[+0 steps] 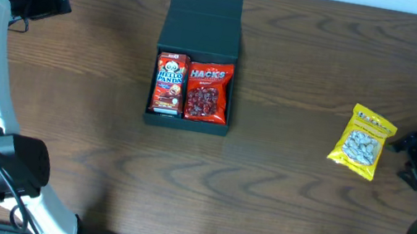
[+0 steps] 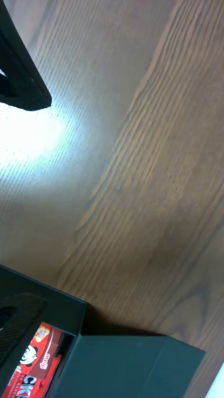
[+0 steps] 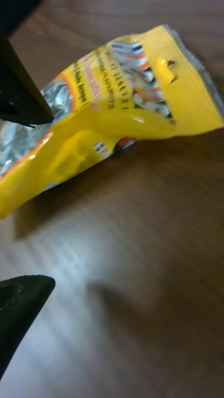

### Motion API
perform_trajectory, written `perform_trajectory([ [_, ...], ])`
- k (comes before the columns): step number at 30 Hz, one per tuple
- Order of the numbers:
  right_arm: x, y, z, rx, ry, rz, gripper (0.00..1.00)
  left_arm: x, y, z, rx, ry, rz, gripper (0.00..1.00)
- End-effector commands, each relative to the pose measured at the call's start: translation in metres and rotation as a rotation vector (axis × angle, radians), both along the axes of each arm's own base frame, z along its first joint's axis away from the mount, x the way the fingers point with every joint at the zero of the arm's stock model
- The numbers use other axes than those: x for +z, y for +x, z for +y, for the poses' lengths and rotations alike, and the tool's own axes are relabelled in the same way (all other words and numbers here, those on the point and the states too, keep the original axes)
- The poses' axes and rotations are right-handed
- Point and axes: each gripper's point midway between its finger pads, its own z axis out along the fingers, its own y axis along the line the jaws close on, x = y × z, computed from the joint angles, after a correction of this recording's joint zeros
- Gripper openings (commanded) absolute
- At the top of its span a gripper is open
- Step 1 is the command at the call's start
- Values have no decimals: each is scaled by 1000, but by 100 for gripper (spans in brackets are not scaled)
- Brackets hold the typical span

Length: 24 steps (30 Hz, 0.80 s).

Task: Pack container
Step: 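Reach the right gripper to the yellow Hacks bag and grasp it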

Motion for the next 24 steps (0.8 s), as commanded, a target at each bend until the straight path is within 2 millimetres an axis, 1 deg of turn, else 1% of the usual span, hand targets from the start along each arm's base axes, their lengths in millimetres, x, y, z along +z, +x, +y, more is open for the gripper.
perform_trajectory([
  [1,1,15,13,-11,52,-74,78,-8,1,1,3,-4,20,95],
  [4,-3,27,15,-21,45,-105,78,-8,0,1,2,-7,23,95],
  [7,-4,43,23,-2,64,-156,77,-9,-1,0,2,-9,29,95],
  [10,-13,54,30,-7,74,-157,74,-9,-2,0,2,-9,31,95],
  [12,-22,59,38,-2,87,-146,64,-9,-2,0,2,-10,34,95],
  [13,-27,61,42,3,94,-141,57,-10,-3,0,2,-11,37,95],
  [15,-35,63,48,6,105,-127,38,-10,-4,0,2,-11,42,95],
  [16,-36,64,50,4,109,-125,31,-10,-4,0,2,-11,42,95],
  [17,-36,65,51,3,110,-124,22,-10,-4,0,2,-11,42,95],
  [20,-32,70,52,9,114,-144,7,-10,-4,0,3,-9,43,95],
  [22,-26,75,52,14,127,-164,2,-10,-4,0,3,-9,43,95],
  [24,-18,81,54,21,144,-188,2,-10,-4,0,3,-9,43,95],
])
